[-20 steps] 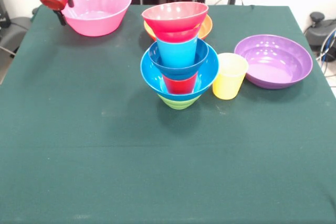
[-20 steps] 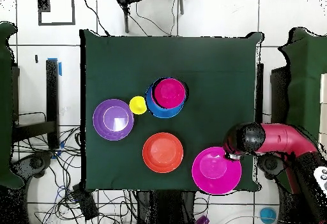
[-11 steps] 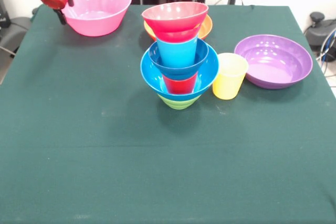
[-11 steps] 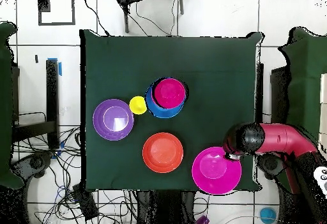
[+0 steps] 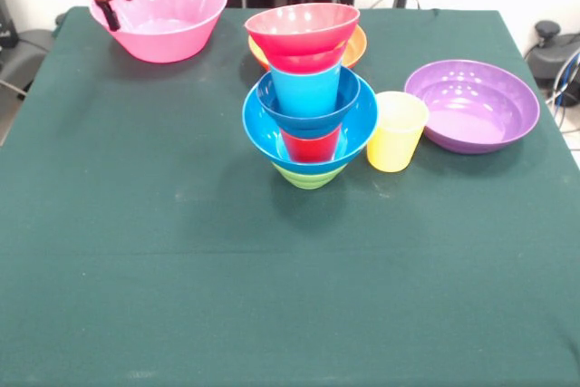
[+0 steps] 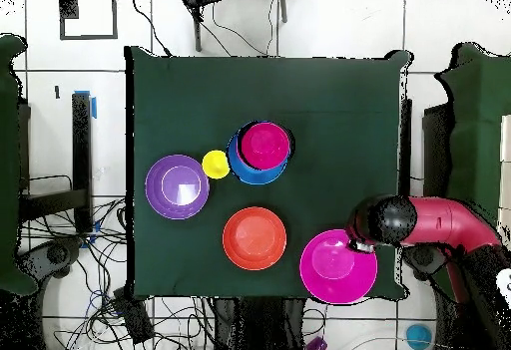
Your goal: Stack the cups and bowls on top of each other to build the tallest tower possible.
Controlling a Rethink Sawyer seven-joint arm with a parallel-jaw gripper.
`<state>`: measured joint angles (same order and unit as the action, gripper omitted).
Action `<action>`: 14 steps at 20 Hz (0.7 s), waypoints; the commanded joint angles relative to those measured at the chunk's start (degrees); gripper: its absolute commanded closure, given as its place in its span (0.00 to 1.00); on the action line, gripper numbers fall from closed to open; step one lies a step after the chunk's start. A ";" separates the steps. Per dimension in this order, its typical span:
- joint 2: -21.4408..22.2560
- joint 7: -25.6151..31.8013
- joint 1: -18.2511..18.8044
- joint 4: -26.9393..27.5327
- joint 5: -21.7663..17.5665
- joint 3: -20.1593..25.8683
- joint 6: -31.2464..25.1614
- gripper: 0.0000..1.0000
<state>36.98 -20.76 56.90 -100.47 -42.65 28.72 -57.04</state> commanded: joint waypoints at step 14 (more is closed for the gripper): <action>9.61 -14.32 -4.50 -14.36 16.18 4.51 15.51 0.00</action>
<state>45.84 -21.37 55.57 -108.96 -28.37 29.91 -47.16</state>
